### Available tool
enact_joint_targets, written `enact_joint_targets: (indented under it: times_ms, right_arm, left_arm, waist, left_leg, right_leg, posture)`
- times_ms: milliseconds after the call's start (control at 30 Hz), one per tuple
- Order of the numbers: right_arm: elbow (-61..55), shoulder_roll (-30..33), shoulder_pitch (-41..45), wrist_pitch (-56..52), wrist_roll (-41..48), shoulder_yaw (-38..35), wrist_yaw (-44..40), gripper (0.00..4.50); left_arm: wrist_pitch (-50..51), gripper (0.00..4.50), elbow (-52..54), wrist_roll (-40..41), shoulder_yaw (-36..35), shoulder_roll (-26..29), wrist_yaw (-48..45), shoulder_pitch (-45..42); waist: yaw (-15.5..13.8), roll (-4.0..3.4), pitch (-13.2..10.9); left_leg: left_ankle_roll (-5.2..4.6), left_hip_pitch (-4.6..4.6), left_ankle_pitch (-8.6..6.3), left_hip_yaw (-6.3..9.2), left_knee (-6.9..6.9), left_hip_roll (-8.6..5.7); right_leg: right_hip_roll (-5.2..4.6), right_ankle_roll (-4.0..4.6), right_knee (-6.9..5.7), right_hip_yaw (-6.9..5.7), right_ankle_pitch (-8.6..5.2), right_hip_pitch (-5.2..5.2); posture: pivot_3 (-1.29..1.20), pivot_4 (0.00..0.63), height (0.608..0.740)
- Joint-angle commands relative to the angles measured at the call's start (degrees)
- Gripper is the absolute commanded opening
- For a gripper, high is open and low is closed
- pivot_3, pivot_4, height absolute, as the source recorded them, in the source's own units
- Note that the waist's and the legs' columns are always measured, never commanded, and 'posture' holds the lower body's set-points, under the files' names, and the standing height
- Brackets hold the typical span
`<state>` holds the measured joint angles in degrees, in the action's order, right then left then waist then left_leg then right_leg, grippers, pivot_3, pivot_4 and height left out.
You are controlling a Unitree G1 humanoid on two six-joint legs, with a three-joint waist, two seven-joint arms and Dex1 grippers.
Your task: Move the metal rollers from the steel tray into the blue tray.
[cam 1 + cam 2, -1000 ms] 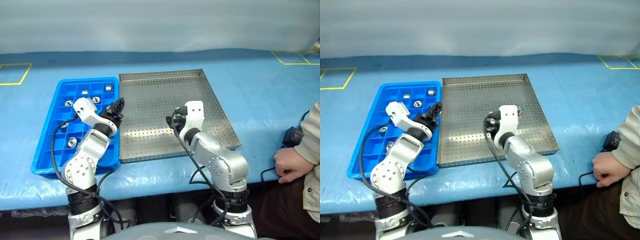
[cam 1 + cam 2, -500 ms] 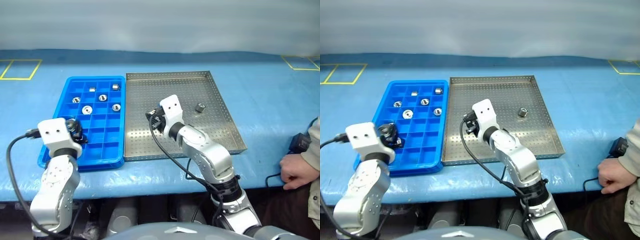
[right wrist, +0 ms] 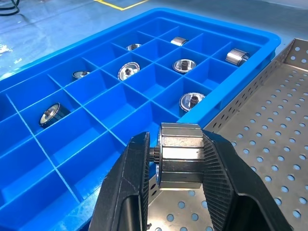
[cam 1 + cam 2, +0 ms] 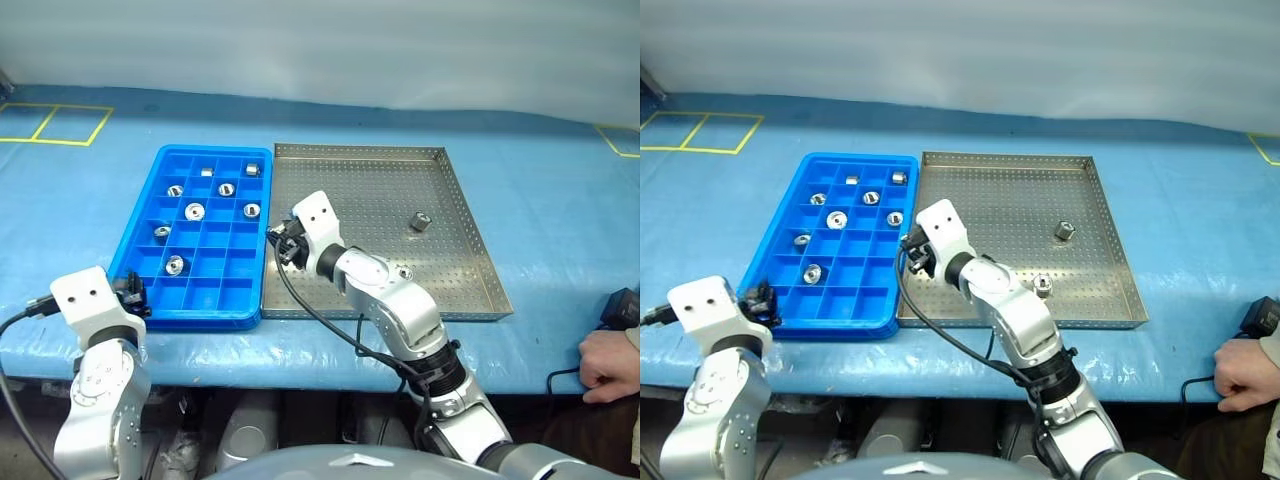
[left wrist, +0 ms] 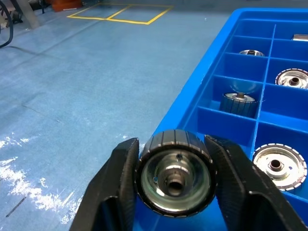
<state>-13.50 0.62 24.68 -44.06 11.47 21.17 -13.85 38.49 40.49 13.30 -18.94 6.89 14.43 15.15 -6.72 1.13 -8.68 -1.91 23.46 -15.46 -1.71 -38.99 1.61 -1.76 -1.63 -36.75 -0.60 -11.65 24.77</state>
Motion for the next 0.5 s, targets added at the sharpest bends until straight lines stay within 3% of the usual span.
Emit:
enact_joint_targets:
  times_ms: [33, 233, 500]
  right_arm:
    - [-1.1, -0.8, 1.6, 2.2, -0.2, -0.2, -1.1, 1.16]
    - [4.4, -3.0, 5.5, 6.7, -1.4, 0.6, -2.8, 1.16]
    - [17.3, -7.6, 11.4, 14.8, -3.2, 0.2, -4.9, 1.16]
  left_arm:
    - [-1.0, 4.05, 2.5, -0.8, 0.8, -0.1, -1.6, -0.5]
    - [-7.5, 4.05, 4.4, -1.3, 3.7, -0.8, -5.4, -0.5]
    - [-17.9, 4.05, 8.4, -3.9, 11.0, -1.8, -10.2, 6.1]
  waist:
    - [-0.1, -0.01, 0.0]
    - [-0.3, -0.03, 0.0]
    - [-1.4, -0.07, 0.0]
  left_leg:
    - [0.01, 0.02, 0.00, 0.03, 0.00, 0.00]
    - [0.07, 0.05, 0.03, 0.12, 0.00, 0.01]
    - [0.12, 0.09, 0.01, 0.19, 0.02, 0.01]
  right_leg:
    - [0.00, 0.02, 0.00, -0.03, -0.01, 0.01]
    - [0.02, 0.06, -0.02, -0.14, -0.04, 0.01]
    - [0.03, 0.18, -0.01, -0.20, -0.03, 0.02]
  posture:
    - [0.33, 0.150, 0.740]
    - [0.36, 0.150, 0.740]
    - [0.47, 0.150, 0.740]
